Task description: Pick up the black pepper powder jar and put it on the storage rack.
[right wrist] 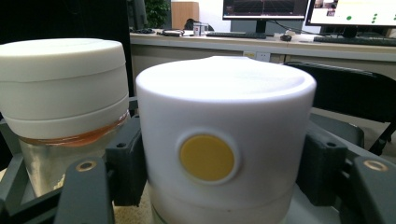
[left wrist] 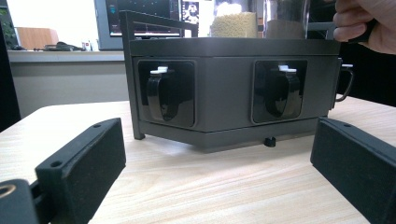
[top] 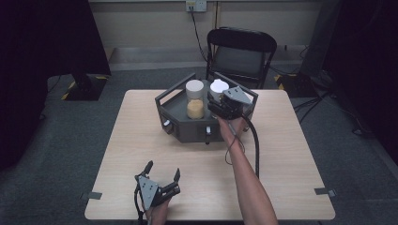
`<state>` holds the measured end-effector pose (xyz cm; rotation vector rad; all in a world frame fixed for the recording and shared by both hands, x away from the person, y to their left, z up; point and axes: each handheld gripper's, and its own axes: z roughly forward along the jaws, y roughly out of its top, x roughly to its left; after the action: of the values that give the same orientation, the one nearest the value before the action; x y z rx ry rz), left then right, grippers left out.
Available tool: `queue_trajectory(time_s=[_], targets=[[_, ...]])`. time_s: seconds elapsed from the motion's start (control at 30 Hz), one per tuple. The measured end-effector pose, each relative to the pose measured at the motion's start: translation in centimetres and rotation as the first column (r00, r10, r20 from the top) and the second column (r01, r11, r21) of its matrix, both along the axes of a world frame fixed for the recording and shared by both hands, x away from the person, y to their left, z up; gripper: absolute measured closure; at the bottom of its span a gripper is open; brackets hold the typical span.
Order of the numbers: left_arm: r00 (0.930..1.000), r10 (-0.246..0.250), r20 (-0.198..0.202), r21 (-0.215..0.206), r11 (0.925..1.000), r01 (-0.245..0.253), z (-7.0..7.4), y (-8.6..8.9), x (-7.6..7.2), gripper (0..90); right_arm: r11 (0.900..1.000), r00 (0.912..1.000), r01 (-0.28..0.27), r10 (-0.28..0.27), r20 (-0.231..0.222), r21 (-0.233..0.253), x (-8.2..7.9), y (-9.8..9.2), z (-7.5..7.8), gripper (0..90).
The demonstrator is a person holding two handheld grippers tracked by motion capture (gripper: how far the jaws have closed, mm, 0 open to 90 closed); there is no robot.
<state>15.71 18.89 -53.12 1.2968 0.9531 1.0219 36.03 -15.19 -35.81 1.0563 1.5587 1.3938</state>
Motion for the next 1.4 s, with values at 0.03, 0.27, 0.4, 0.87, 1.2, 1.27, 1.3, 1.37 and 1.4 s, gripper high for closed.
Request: queue_trajectory(time_s=[0.03,0.27,0.4,0.87,1.2,1.27,1.3,1.37,1.4], targets=[[1.0000,0.000,0.000,0.000,1.0000,0.000,0.00,0.00,0.00,2.6,1.000,1.0000,-0.002,0.002,0.000,-0.001,-0.01,-0.02,0.00,30.4],[1.0000,0.000,0.000,0.000,1.0000,0.000,0.00,0.01,0.00,2.6,1.000,0.9999,0.000,0.000,0.013,-0.003,-0.34,-0.11,-0.42,30.3],[1.0000,0.000,0.000,0.000,1.0000,0.000,0.00,0.00,0.00,2.7,1.000,0.9999,0.003,-0.003,0.013,-0.001,-0.32,0.00,-0.46,30.3],[1.0000,0.000,0.000,0.000,1.0000,0.000,0.00,0.01,0.00,2.7,1.000,0.9999,0.010,-0.010,0.010,0.002,-0.37,0.13,-0.39,30.2],[1.0000,-0.001,0.000,0.000,1.0000,0.001,0.00,0.02,0.00,2.7,0.999,0.9997,0.021,-0.021,0.009,0.027,-0.44,-0.08,-0.33,13.6],[1.0000,-0.001,0.000,0.000,1.0000,0.001,0.00,0.02,0.00,2.7,0.999,0.9992,0.031,-0.032,0.022,0.027,-0.63,0.04,-0.38,7.9],[1.0000,-0.001,0.000,0.001,1.0000,0.001,0.00,0.02,0.00,2.7,0.999,0.9988,0.037,-0.038,0.032,0.028,-0.69,0.11,-0.47,3.3],[1.0000,-0.001,0.000,0.000,1.0000,0.001,0.00,0.02,0.00,2.7,0.998,0.9982,0.037,-0.039,0.045,0.045,-0.83,0.11,-0.58,0.0],[1.0000,-0.001,0.000,0.001,1.0000,0.001,0.01,0.02,0.00,2.7,0.998,0.9978,0.039,-0.042,0.052,0.047,-0.90,0.16,-0.64,0.0]])
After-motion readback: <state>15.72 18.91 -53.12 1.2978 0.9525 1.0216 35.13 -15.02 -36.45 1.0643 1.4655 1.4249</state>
